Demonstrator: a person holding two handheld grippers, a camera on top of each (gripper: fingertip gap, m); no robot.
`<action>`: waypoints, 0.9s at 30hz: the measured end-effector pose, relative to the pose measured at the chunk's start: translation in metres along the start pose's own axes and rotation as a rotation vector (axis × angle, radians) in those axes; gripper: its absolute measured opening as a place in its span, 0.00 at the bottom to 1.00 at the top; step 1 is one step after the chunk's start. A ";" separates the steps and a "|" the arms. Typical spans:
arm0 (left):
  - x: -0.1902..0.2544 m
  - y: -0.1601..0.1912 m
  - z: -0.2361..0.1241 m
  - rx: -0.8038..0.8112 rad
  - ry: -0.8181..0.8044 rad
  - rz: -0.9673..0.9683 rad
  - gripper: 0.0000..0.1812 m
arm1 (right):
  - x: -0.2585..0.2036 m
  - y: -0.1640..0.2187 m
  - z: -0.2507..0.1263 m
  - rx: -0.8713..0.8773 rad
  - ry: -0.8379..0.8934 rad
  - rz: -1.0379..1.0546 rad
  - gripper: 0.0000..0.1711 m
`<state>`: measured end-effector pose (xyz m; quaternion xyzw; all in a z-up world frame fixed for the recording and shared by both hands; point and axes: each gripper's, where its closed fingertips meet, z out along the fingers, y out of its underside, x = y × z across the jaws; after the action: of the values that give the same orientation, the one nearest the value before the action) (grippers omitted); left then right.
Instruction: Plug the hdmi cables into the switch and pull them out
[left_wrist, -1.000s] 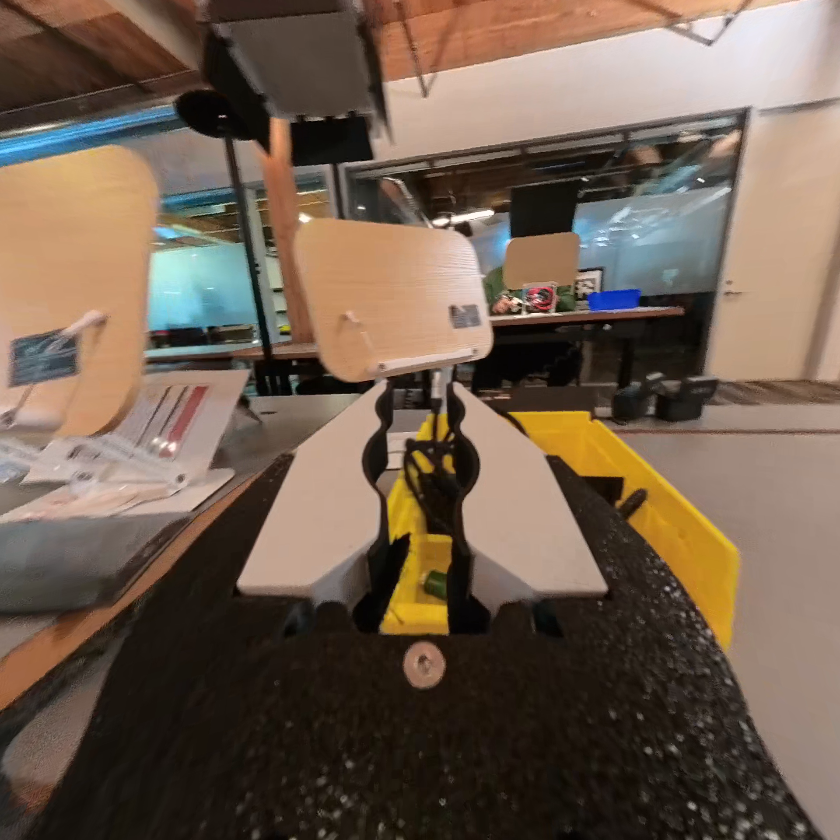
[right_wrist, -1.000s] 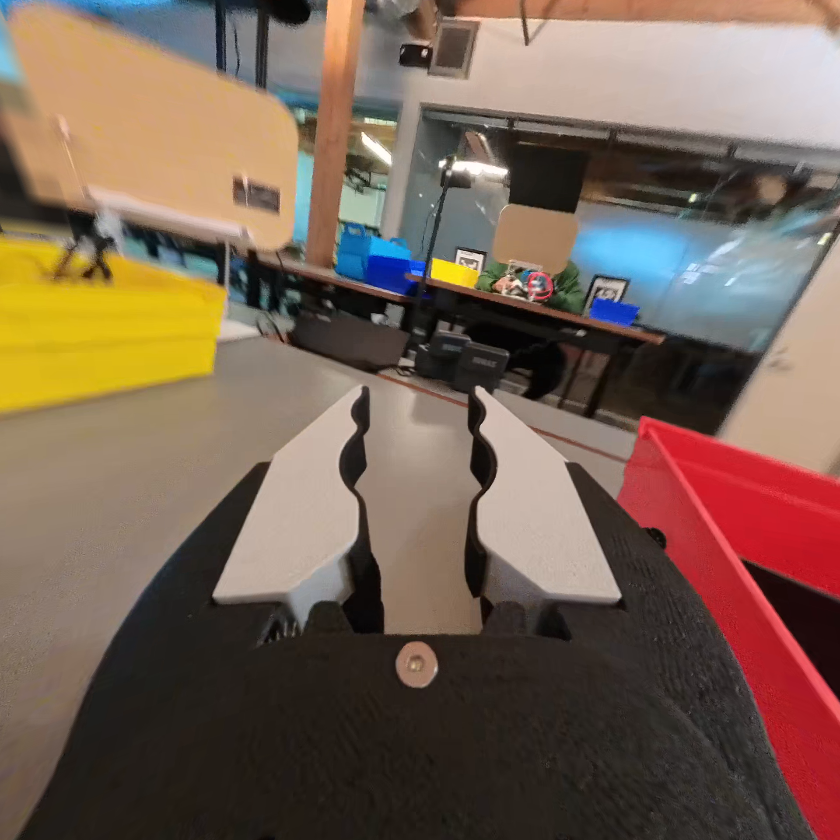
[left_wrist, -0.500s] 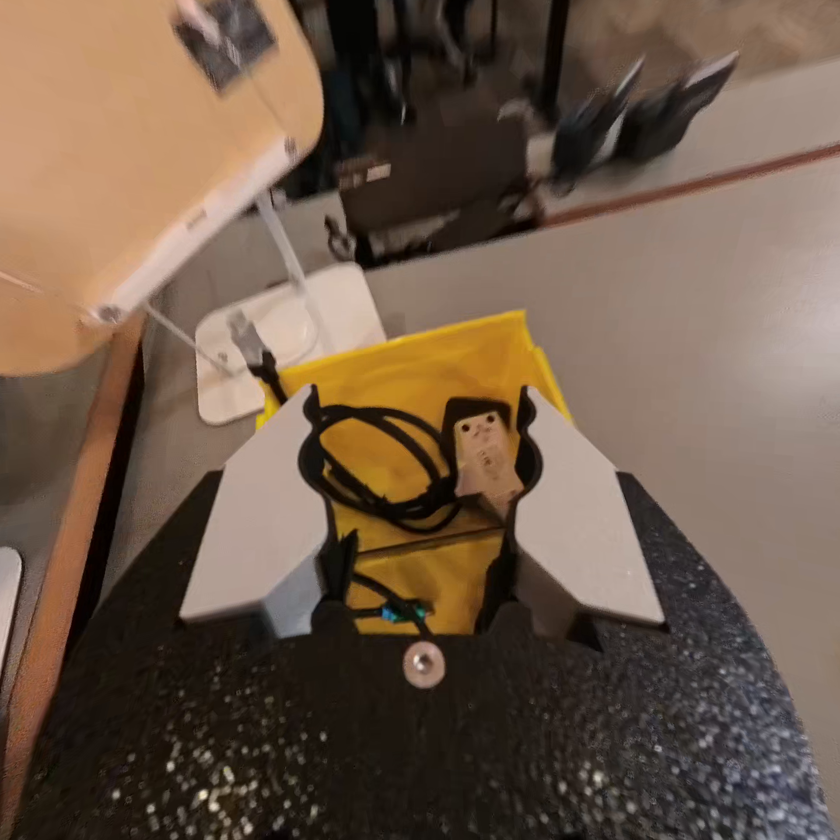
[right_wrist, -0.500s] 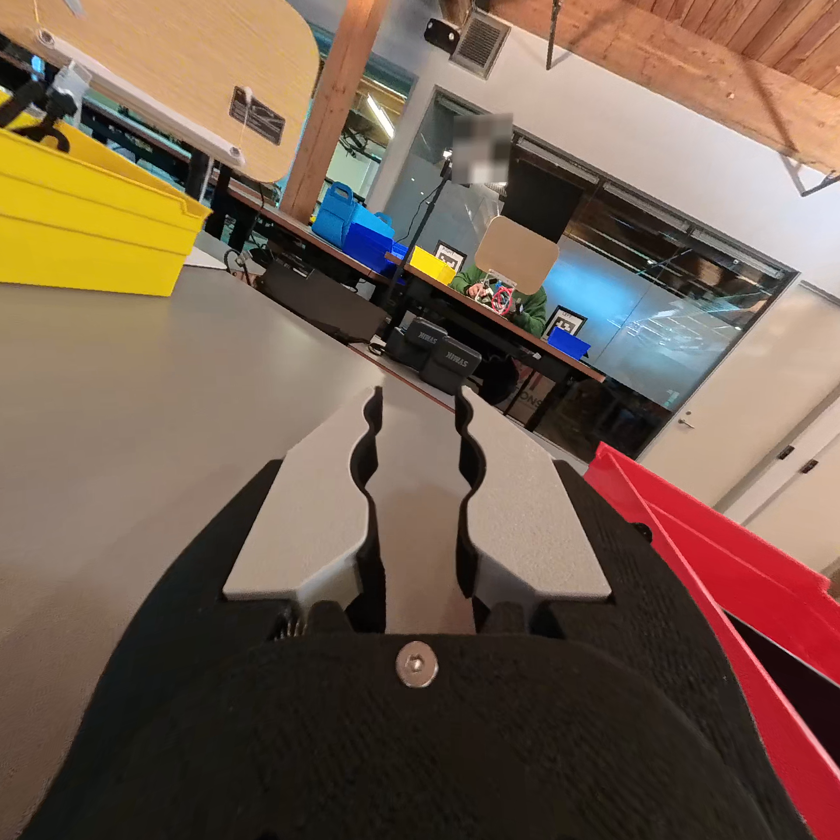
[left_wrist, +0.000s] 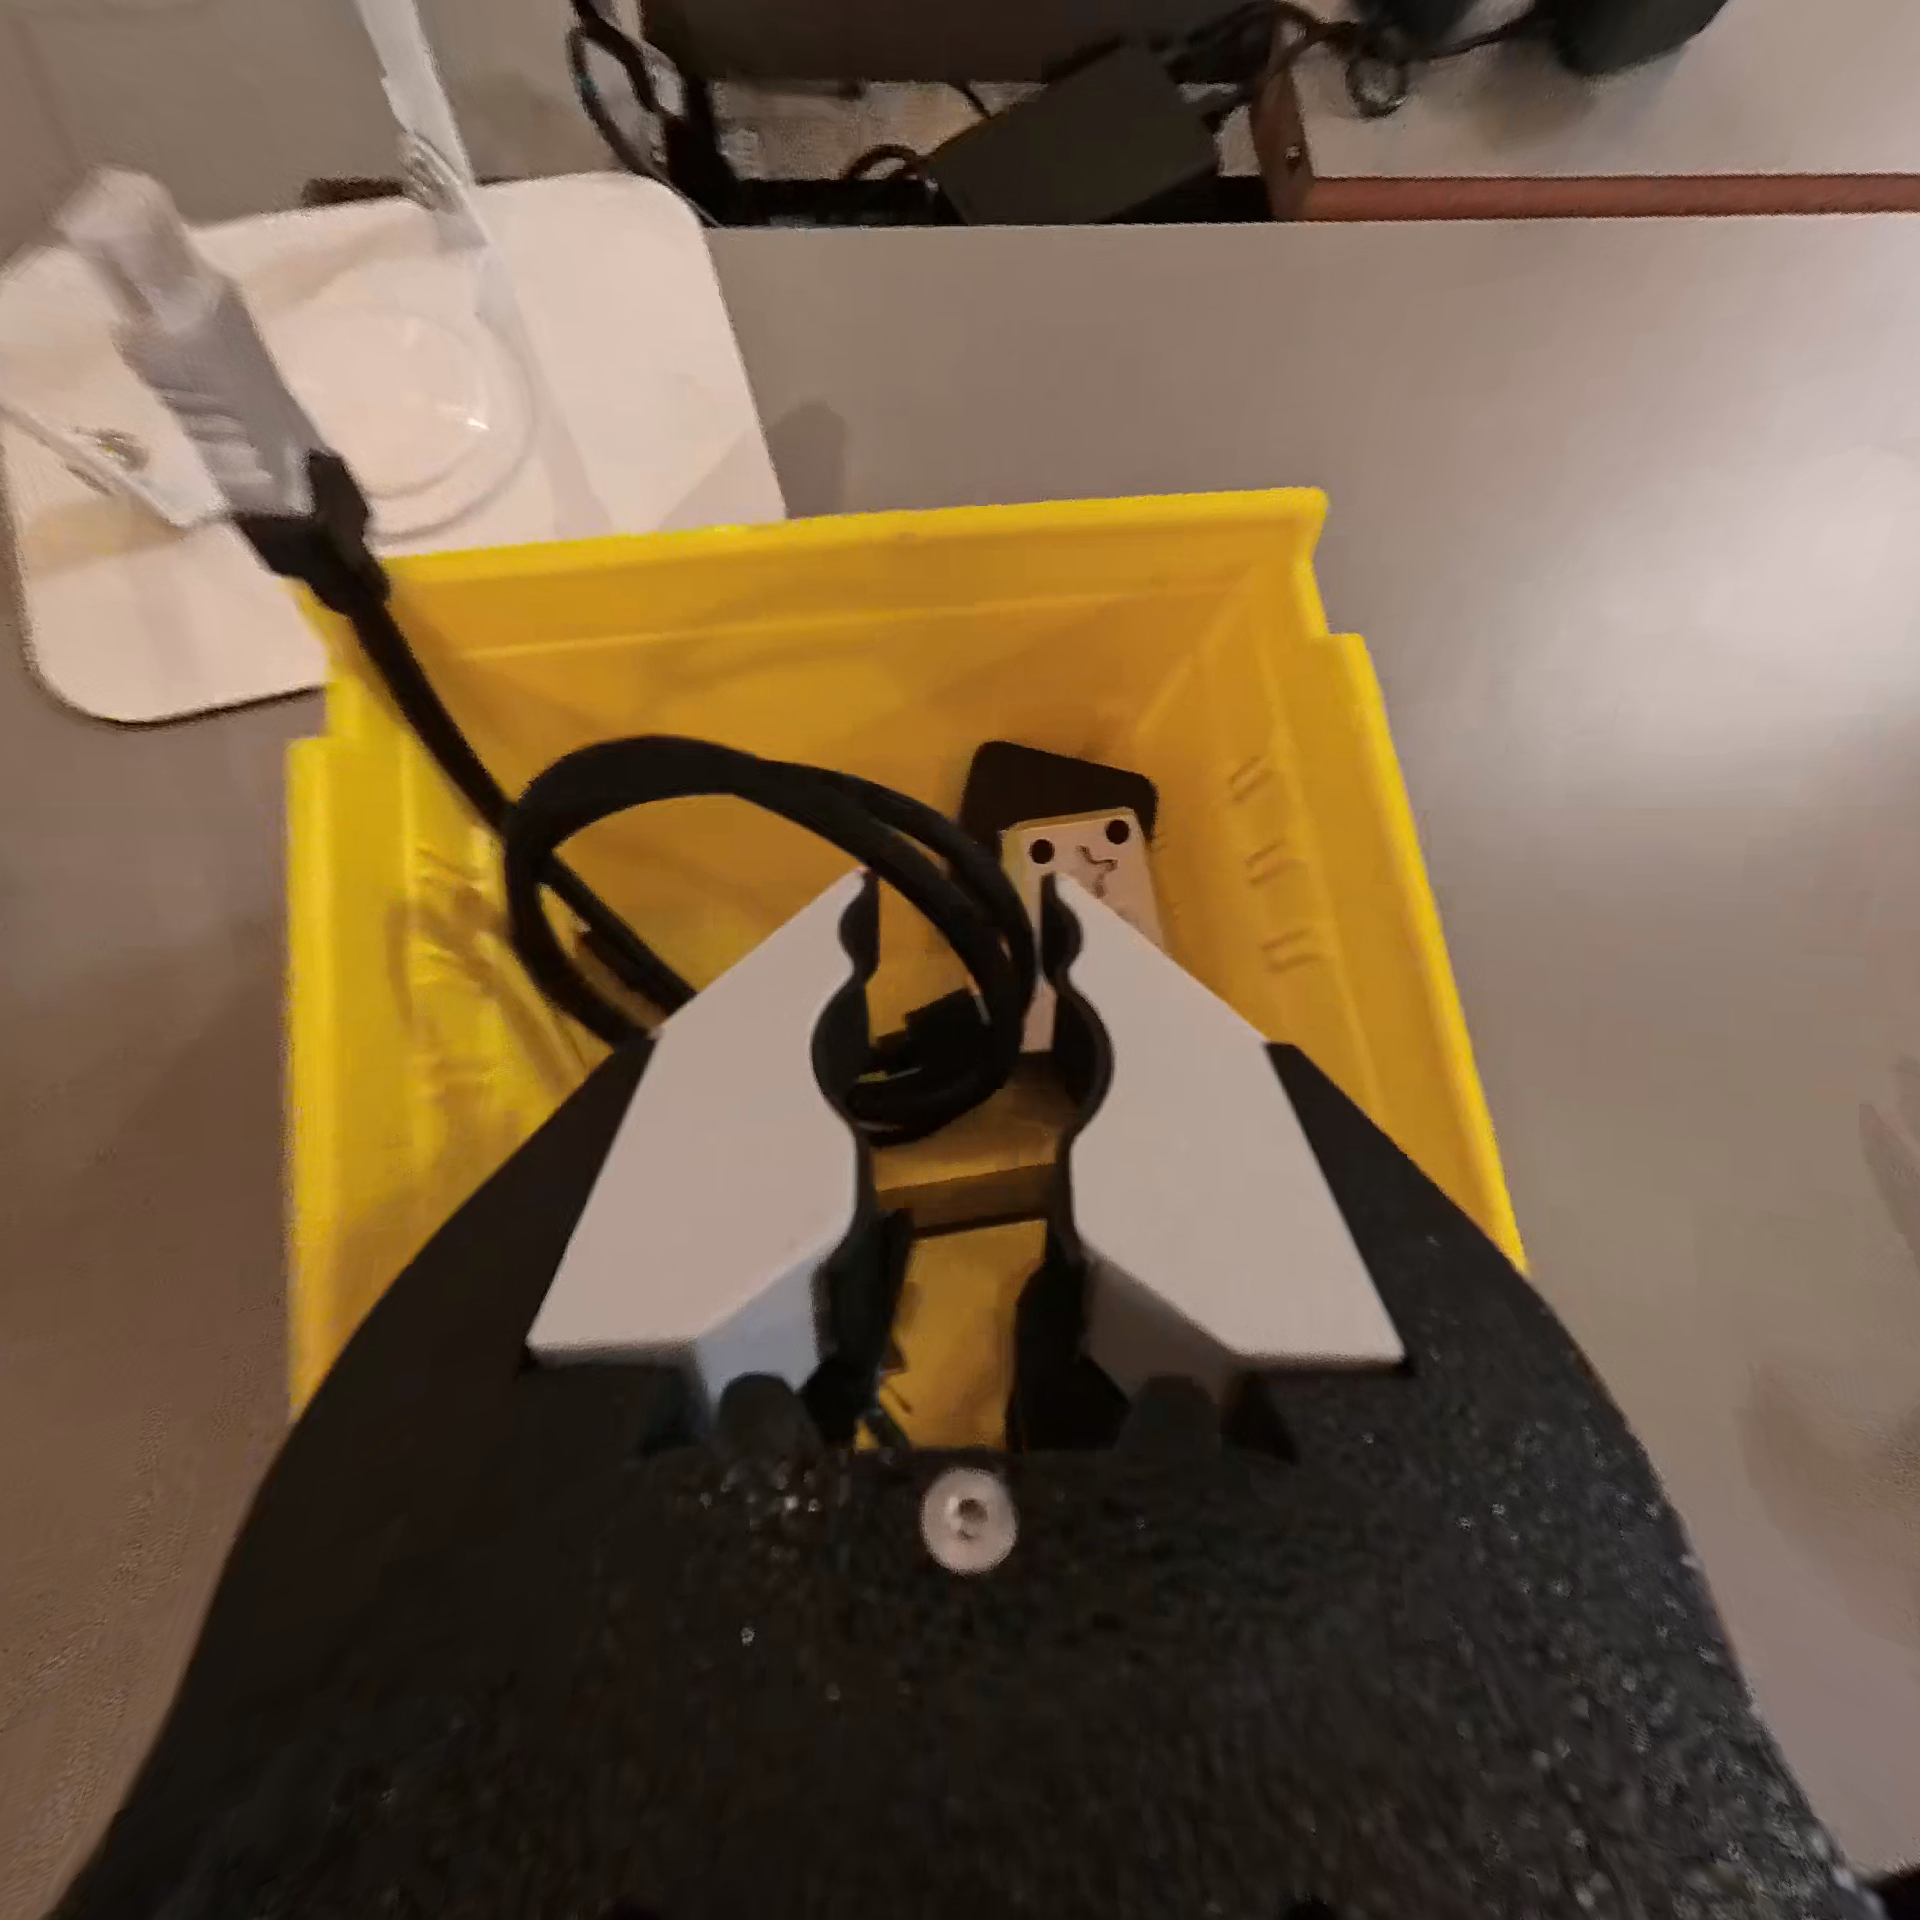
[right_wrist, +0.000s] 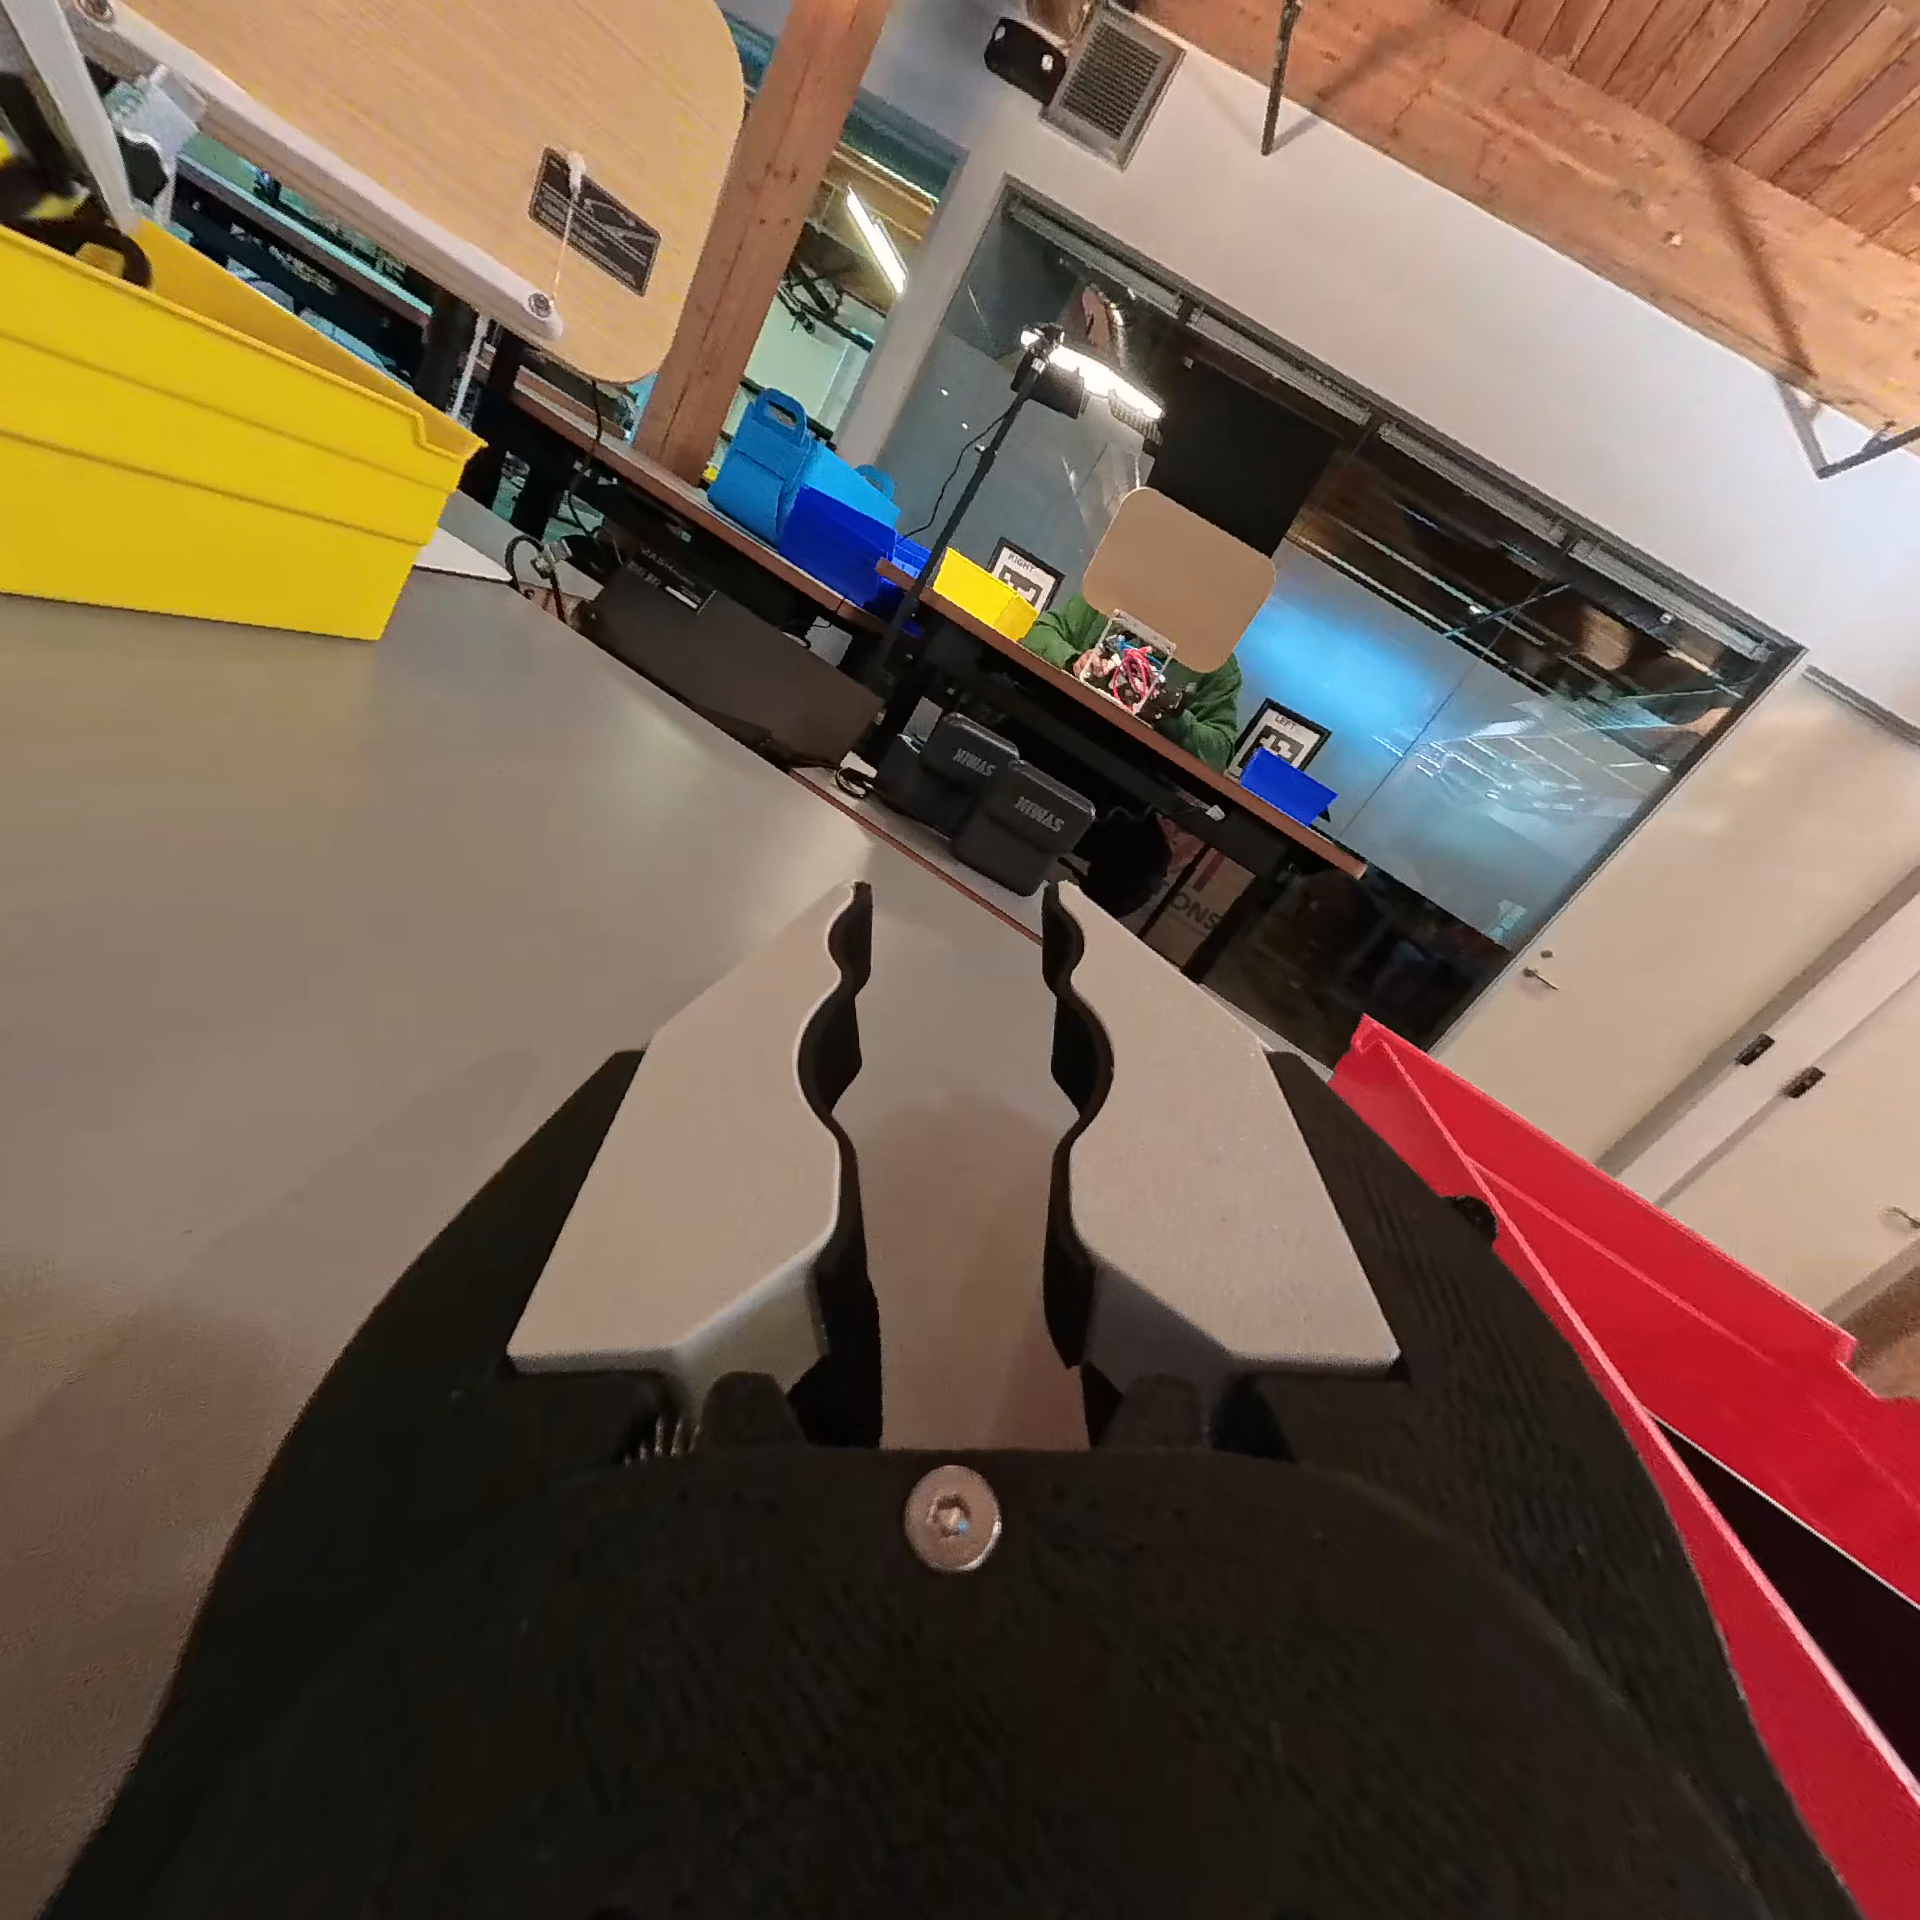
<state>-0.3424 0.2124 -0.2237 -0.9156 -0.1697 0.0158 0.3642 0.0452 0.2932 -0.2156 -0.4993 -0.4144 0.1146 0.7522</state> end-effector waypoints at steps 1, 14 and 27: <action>0.005 0.004 0.004 -0.007 0.043 -0.015 0.08 | -0.001 0.000 0.000 -0.001 -0.002 -0.005 0.18; 0.050 -0.102 -0.135 0.563 -0.071 0.269 0.03 | -0.001 -0.001 -0.001 0.002 -0.005 0.001 0.18; 0.228 -0.115 -0.223 0.733 0.514 0.395 0.04 | 0.011 -0.007 -0.005 0.035 0.040 0.026 0.18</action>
<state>-0.1276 0.2164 0.0384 -0.7161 0.1191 -0.0832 0.6827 0.0536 0.2932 -0.2050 -0.4934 -0.3908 0.1217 0.7675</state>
